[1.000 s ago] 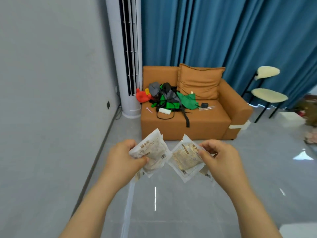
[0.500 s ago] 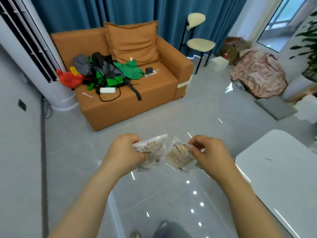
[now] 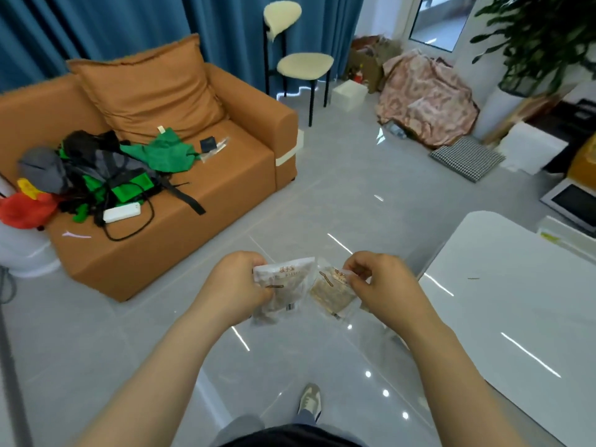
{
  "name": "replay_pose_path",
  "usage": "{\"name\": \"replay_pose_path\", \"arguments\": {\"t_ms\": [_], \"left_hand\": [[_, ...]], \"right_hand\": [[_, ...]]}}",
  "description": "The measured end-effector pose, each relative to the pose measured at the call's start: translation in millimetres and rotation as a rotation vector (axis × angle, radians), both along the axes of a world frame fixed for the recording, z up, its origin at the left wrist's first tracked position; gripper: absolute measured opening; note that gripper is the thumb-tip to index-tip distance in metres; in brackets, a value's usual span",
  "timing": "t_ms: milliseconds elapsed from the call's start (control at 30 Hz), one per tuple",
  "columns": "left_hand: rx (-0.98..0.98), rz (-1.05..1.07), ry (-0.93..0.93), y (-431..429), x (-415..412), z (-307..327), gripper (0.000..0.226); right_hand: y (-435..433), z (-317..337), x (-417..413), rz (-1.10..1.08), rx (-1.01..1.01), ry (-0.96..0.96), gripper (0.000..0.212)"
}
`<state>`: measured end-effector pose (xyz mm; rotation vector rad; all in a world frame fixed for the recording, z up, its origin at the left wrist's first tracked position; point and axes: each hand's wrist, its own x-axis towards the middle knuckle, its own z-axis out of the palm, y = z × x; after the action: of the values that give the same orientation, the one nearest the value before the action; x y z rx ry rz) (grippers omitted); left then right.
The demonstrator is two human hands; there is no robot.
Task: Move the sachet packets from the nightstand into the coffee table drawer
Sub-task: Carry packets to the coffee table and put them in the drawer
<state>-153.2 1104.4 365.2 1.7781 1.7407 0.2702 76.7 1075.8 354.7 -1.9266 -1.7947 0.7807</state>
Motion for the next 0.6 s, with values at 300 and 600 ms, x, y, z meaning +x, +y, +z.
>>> {"name": "replay_pose_path", "arguments": {"t_ms": [300,600], "left_hand": [[-0.007,-0.175,0.016,114.0,73.2,-23.0,0.007],[-0.031,-0.340,-0.021,277.1,137.1,-27.3,0.014]], "right_hand": [[78.7,-7.9,69.8,-0.150,-0.018,0.004,0.009],[199.3,-16.3,119.6,-0.334,-0.051,-0.027,0.011]]}}
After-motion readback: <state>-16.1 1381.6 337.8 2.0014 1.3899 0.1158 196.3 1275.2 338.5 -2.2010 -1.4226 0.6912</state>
